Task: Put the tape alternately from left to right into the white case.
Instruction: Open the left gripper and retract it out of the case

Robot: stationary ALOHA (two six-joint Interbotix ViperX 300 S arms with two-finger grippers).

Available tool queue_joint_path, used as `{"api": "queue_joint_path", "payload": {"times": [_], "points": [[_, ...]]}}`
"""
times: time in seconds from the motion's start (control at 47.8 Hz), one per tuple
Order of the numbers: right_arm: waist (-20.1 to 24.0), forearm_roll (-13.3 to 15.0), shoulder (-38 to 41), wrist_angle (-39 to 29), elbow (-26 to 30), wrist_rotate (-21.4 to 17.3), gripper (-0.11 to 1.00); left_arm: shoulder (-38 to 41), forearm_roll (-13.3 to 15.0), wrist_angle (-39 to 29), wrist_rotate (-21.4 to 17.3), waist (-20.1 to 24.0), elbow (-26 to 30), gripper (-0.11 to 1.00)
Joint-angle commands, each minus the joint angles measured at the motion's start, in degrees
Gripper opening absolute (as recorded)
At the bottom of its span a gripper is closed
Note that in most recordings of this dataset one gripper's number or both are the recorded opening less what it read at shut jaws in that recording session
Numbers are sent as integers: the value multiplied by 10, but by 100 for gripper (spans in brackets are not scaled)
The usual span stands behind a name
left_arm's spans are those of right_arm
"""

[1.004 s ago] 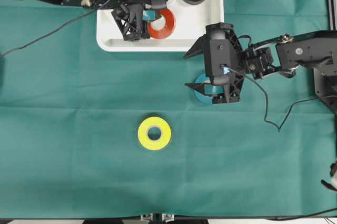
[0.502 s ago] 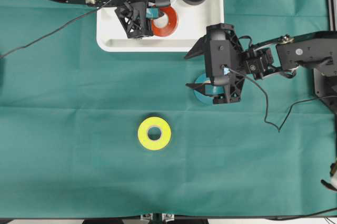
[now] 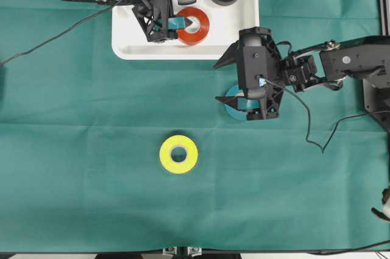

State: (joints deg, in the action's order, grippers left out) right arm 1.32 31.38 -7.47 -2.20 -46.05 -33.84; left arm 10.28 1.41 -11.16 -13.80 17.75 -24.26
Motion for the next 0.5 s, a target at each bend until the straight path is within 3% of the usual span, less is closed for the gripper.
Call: {"api": "queue_joint_path", "payload": {"times": [0.0,0.481], "points": [[2,-2,-6,4,4,-1,84,-23,-1,3,0,-4,3,85],[2,-2,-6,4,5,-1,84,-41,-1,-4,2,-27,-19,84]]}}
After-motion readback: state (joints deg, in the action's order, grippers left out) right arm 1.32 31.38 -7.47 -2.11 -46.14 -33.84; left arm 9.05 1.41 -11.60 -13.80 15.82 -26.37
